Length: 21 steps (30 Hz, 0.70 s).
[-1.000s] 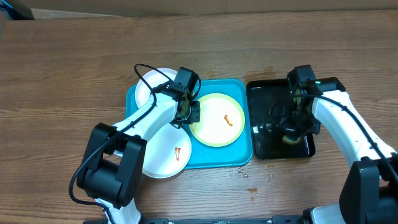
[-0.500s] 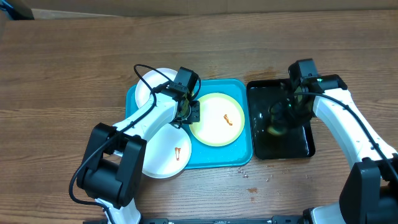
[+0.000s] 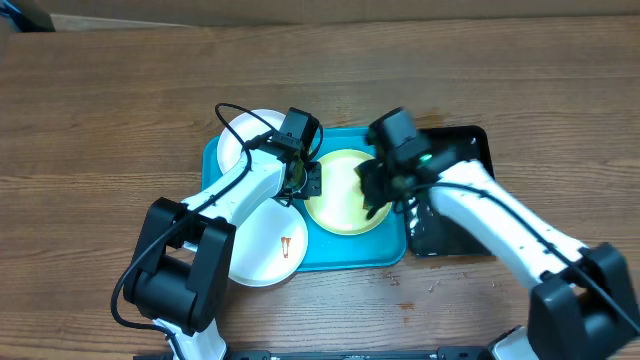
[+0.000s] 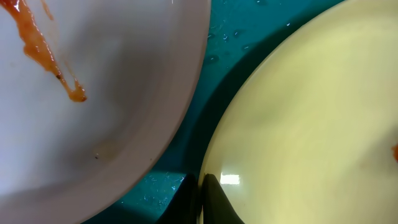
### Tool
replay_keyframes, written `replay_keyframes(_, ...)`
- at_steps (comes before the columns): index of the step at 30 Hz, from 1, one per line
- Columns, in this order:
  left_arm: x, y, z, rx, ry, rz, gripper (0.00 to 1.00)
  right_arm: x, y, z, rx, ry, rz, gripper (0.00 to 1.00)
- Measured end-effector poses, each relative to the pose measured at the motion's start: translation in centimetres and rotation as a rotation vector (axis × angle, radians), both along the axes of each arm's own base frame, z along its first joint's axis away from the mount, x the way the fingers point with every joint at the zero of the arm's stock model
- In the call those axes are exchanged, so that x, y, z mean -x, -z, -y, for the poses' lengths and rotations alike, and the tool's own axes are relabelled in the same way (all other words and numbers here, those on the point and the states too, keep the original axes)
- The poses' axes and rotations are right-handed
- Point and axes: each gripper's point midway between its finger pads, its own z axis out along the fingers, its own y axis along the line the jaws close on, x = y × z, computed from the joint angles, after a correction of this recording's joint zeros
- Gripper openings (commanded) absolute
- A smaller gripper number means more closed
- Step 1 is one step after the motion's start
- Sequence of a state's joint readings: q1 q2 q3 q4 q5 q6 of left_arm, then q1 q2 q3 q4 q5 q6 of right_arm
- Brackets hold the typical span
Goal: Clean dirty plates on tray and stack at the side
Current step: 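Scrub the yellow plate with the sponge while the left gripper holds it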
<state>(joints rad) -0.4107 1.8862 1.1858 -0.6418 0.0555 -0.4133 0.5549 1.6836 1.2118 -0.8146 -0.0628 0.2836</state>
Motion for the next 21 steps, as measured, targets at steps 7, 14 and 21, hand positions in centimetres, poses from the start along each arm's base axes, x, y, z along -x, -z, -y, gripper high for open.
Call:
replay_keyframes(7,0.0,0.0,0.0,0.000,0.000,0.000,0.04,-0.5,4.3,1.2,0.223,0.043,0.016,0.04)
replay_keyframes(14,0.0,0.0,0.0,0.000,0.000,0.000,0.04,-1.5,5.0,1.5,0.242,0.088,0.045,0.50)
replay_keyframes(21,0.0,0.0,0.0,0.000,0.000,0.000,0.04,-1.3,5.0,1.7,0.253,0.092,0.038,0.54)
